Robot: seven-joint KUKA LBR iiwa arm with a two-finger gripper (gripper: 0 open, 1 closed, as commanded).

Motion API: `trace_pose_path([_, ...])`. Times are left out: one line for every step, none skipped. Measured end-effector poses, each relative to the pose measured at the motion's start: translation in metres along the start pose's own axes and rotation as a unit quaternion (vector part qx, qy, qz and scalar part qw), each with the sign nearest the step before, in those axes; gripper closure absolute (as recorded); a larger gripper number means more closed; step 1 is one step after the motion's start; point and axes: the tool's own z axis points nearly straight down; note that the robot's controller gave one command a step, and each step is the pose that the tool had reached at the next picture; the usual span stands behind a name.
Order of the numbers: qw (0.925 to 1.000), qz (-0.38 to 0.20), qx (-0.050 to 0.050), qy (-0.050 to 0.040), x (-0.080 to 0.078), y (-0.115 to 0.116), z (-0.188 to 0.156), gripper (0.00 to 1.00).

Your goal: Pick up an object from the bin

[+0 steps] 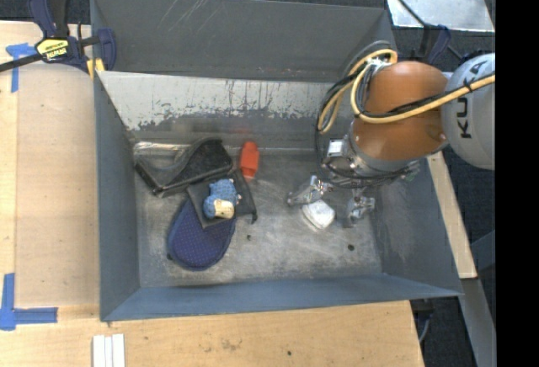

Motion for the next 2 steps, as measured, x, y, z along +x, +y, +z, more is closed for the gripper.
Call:
trace_pose_path([0.9999, -0.011, 0.001, 0.0005, -0.0115, 0.0091, -0.0009, 0.00])
trace_pose_path([0.9999, -0.011, 0.003, -0.0038, -0.0158, 0.0089, -0.0026, 1.00])
